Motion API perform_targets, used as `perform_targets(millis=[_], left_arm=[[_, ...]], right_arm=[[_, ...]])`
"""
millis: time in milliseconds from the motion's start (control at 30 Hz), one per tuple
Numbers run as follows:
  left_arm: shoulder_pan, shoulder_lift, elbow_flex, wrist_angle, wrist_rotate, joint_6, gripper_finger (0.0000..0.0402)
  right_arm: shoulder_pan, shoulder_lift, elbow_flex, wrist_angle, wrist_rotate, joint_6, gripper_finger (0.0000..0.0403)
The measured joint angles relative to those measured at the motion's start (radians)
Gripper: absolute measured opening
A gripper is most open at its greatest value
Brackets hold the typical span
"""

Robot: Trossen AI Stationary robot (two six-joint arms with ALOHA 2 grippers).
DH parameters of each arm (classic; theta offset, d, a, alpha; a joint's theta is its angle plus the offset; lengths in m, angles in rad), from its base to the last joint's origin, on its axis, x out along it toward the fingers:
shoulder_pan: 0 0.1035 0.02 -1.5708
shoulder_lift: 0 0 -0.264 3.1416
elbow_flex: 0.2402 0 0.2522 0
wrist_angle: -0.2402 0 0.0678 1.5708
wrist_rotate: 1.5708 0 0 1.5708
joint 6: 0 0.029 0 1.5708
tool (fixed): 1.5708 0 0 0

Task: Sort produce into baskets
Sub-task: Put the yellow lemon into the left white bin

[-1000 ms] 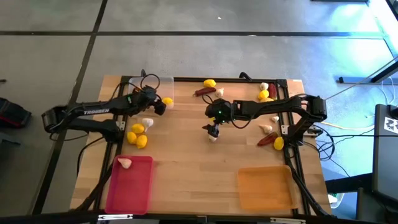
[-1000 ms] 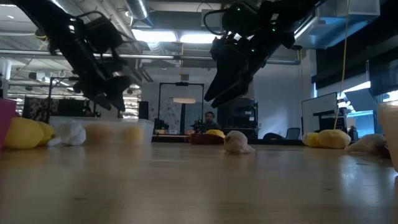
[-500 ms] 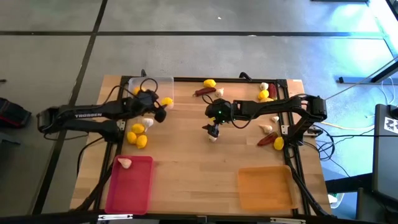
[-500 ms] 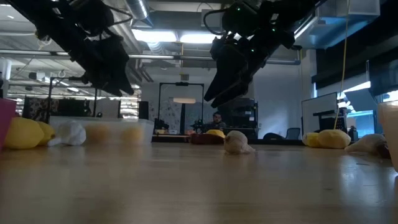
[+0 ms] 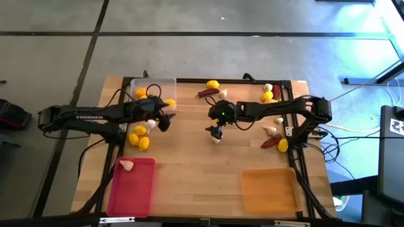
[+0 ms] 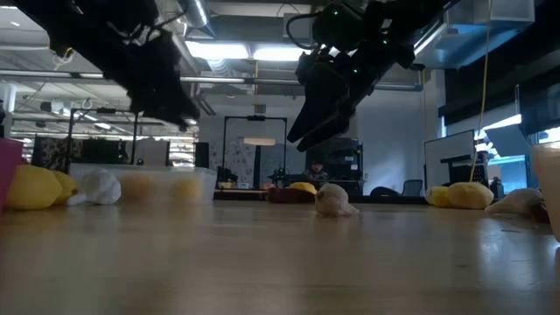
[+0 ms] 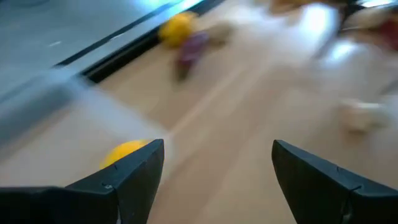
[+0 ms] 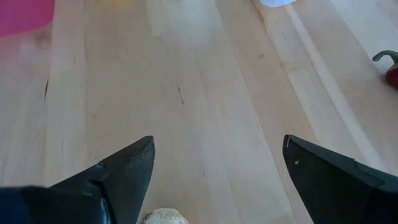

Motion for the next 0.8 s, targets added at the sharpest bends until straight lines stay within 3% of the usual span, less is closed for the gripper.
perform_targets(millis=[100, 300, 533, 800], left_arm=[[-0.044, 0.0, 0.008, 0.037, 0.031, 0.007, 0.0294], [-0.15, 0.0, 0.096, -0.063, 0.032, -0.085, 0.0294], [-0.241, 0.0, 0.228, -0.372, -0.085, -0.158, 0.0294], [-0.281, 0.0, 0.262, -0.693, -0.047, -0.436, 0.0294]], right_arm=[[0.0, 0.0, 0.0, 0.009, 0.0, -0.003, 0.0346], [0.0, 0.0, 0.0, 0.018, 0.0, -0.017, 0.0346], [0.0, 0.0, 0.0, 0.018, 0.0, -0.018, 0.0346], [0.0, 0.0, 0.0, 0.016, 0.0, -0.018, 0.0346]])
